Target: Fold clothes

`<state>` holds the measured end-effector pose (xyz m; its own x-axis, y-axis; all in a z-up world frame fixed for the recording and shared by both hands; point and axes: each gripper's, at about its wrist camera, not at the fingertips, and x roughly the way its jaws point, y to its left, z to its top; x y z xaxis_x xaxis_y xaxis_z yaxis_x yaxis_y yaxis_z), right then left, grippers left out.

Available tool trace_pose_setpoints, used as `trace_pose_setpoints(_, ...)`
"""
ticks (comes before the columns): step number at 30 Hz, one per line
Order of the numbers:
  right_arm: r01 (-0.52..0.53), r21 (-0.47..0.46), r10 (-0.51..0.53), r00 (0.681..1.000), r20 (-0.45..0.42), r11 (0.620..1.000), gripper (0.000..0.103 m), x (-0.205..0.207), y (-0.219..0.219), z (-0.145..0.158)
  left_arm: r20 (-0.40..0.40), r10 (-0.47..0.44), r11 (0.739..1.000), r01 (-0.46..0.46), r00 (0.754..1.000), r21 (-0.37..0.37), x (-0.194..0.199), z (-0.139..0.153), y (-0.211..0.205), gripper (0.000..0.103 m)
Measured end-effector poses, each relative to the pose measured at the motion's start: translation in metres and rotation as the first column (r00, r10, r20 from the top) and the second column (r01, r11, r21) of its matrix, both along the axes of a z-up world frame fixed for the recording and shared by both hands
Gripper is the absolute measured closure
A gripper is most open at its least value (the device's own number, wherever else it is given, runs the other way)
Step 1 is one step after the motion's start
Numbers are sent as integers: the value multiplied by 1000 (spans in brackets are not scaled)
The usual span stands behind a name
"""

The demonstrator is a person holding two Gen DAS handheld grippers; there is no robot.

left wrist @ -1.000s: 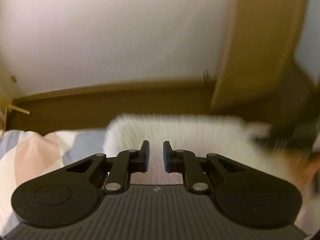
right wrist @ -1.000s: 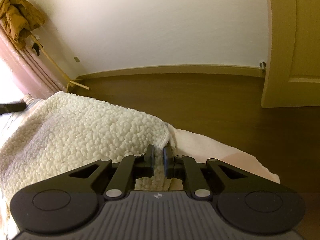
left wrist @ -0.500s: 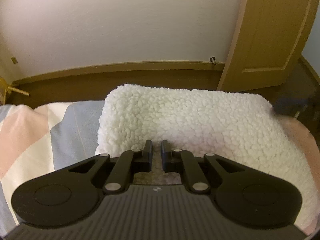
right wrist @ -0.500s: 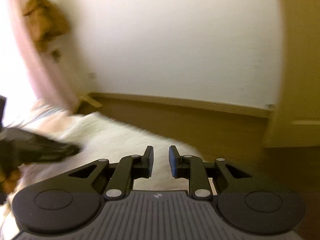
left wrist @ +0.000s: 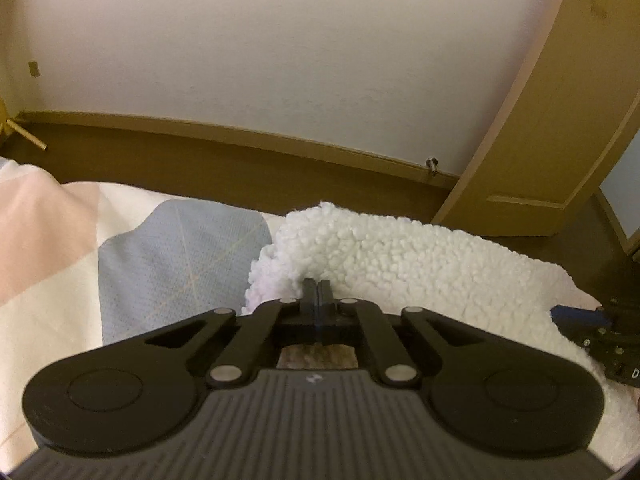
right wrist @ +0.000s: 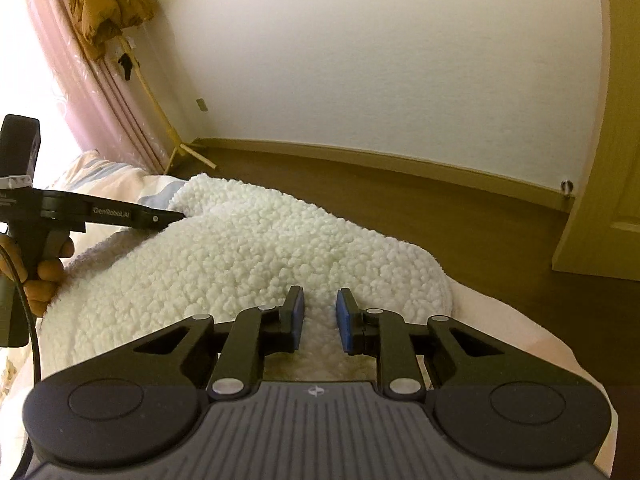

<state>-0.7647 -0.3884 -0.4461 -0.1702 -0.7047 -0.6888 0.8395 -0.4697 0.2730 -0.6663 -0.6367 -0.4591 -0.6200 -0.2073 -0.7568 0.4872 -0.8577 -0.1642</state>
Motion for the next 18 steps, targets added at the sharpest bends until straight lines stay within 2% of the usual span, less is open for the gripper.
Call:
trace_pose_setpoints(2,-7,0,7,1000,-8,1000,81,0,-1,0,-34,24,999,-23,999,29,9,7,-3,100)
trace_pose_setpoints(4,-11,8,11,1000,-5,1000,81,-2,-3,1,-96,69,997,-64,993,52,26,28,-2,101)
trace_pose_setpoints(7,-6,12,6,1000,24,1000,81,-9,-2,-1,-137,84,996,-87,987,-21,54,65,17,103)
trace_pose_setpoints(10,1,13,-1,999,33,1000,80,-11,-3,-2,-101,15,995,-25,995,-99,75,82,46,103)
trace_pose_setpoints(12,5,15,-6,1000,21,1000,80,-9,-5,-2,-24,-33,992,30,999,-121,84,72,62,103)
trace_pose_setpoints(15,0,9,0,1000,6,1000,80,-6,-5,-3,79,-2,995,10,997,-101,91,25,64,102)
trace_pose_setpoints(18,-20,11,20,999,-32,1000,80,-2,-8,-5,86,20,989,-8,996,-148,78,1,69,103)
